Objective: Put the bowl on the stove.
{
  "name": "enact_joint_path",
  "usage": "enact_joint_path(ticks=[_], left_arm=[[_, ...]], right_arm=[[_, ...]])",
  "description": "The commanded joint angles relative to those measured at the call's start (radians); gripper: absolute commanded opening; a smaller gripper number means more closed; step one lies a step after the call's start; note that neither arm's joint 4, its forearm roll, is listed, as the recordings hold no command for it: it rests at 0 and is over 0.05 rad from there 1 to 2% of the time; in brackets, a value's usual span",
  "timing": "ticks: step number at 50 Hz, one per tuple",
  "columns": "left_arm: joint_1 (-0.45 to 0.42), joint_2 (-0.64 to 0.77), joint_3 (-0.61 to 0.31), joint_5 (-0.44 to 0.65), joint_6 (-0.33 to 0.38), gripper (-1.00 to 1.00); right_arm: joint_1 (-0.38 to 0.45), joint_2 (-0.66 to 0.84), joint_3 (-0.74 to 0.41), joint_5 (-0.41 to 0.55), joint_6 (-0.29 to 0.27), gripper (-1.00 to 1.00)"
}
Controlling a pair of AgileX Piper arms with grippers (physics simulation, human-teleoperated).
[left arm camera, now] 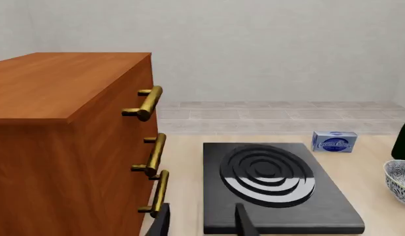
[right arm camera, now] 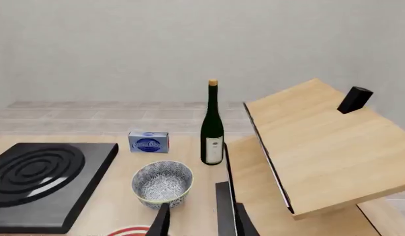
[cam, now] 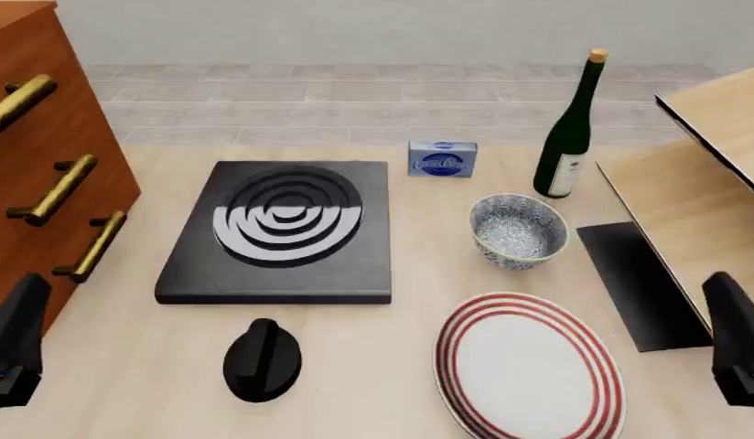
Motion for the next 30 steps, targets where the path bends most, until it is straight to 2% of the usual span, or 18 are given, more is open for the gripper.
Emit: enact_joint_path(ticks=[1, 10, 17, 25, 26, 30], left_arm=[[0.000, 0.000, 0.000, 0.000, 0.000, 1.00], [0.000, 0.000, 0.000, 0.000, 0.000, 1.00], [0.000, 0.000, 0.000, 0.000, 0.000, 1.00], [0.000, 0.000, 0.000, 0.000, 0.000, 1.00], [0.000, 0.000, 0.000, 0.000, 0.000, 1.00], [0.000, 0.000, 0.000, 0.000, 0.000, 1.00]], right_arm=[[0.016, 0.006, 0.005, -0.003, -0.010, 1.00], [0.047, 0.028, -0.002, -0.003, -0.030, 1.00], [0.070, 0.173, -0.040, -0.070, -0.041, 1.00], [0.070, 0.293, -0.102, -0.089, -0.039, 1.00], [0.072, 0.371, -0.114, -0.123, -0.061, 1.00], [0.083, 0.405, -0.133, -0.133, -0.044, 1.00]])
